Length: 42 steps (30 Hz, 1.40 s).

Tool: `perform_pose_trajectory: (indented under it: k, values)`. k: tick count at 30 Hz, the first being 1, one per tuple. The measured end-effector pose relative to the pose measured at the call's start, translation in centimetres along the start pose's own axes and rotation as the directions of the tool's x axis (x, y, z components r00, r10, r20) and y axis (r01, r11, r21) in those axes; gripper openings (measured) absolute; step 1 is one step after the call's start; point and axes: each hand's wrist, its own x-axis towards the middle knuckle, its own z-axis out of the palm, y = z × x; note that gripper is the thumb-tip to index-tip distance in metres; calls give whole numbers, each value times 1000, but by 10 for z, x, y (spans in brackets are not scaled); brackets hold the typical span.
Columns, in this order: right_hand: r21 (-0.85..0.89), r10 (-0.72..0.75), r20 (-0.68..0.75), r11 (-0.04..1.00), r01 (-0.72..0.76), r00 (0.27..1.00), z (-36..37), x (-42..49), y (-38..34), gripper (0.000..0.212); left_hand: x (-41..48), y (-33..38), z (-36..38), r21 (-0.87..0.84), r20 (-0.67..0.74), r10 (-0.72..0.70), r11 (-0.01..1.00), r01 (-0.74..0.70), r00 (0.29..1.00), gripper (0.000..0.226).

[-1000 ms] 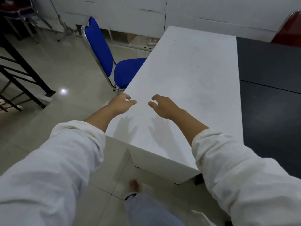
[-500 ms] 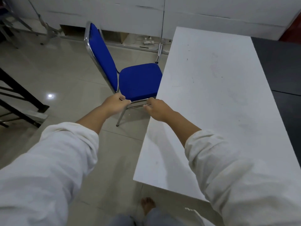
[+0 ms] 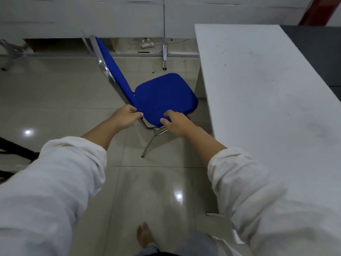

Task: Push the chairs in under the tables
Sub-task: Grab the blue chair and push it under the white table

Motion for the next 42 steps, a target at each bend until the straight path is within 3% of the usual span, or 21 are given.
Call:
perform_pose_trajectory:
  k: [14,25,29,32,37,42]
  values:
    - [33,-52,-77,998,54,996,17,151,-114,49,157,-29,-127,-131,-211,61,987,-90,976,60]
    - [98,-56,-60,993,62,997,17,280,-185,58,279,-23,-194,-88,-80,62,994,-69,995,60]
    - [91,-10,-19,996,12,1000,14,304,-193,65,318,-20,-202,-132,-53,71,988,-77,996,55]
    - [64,29,28,997,-31,999,10,317,-199,68,344,-17,-202,-197,-43,56,978,-64,997,38]
    - [73,159,77,984,-164,984,3,330,-213,65,379,-13,-212,-292,-42,8,956,-20,999,68]
    - [36,400,-121,917,-398,909,25,339,-234,49,400,-14,-228,-267,36,68,962,-56,997,84]
